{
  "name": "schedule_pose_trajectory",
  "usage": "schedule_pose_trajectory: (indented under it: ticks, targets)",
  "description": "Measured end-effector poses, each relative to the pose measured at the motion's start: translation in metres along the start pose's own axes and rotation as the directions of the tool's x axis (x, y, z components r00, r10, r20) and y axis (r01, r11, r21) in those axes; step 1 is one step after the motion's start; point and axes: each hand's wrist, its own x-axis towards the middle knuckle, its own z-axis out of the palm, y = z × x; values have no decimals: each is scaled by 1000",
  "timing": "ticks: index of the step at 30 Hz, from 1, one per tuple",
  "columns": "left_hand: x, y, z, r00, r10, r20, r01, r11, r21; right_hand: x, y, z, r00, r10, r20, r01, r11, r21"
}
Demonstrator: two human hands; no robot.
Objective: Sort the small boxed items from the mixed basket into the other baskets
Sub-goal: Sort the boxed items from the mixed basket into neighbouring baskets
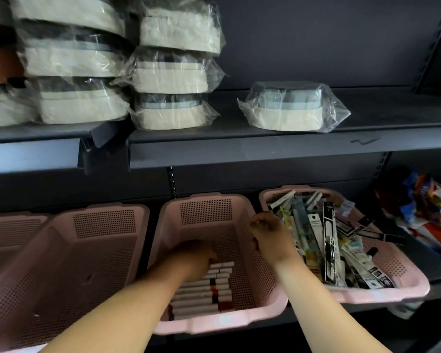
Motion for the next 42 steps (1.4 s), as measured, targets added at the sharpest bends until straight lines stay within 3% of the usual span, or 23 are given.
schedule_pose_trajectory:
  ticks: [5, 14, 25, 33, 36, 42]
  targets:
    - [-1, 1, -1, 1000, 24, -8, -23, 998, 52, 0, -1, -3, 999, 38, -6, -37, 996, 77]
    - [-7, -8, -5, 999, 22, -29, -19, 995, 101, -4, 0, -6, 1000, 10, 25, -11, 1000, 8]
    - [-18, -13, -6, 999, 6, 49, -7, 1000, 29, -7, -1, -7, 998, -39, 49, 43, 994, -100]
    - [-22, -17, -6, 1000, 14, 22, -15, 1000, 27, -7, 1, -7, 999, -23, 34, 25, 998, -59]
    - [-22, -9, -11, 998, 42, -57, -41, 999, 21, -5, 2, -12, 1000, -14, 20, 15, 999, -50]
    - [-12, 52, -23, 936, 235, -260, -269, 958, -101, 1, 2, -43, 999, 6, -47, -10, 997, -82]
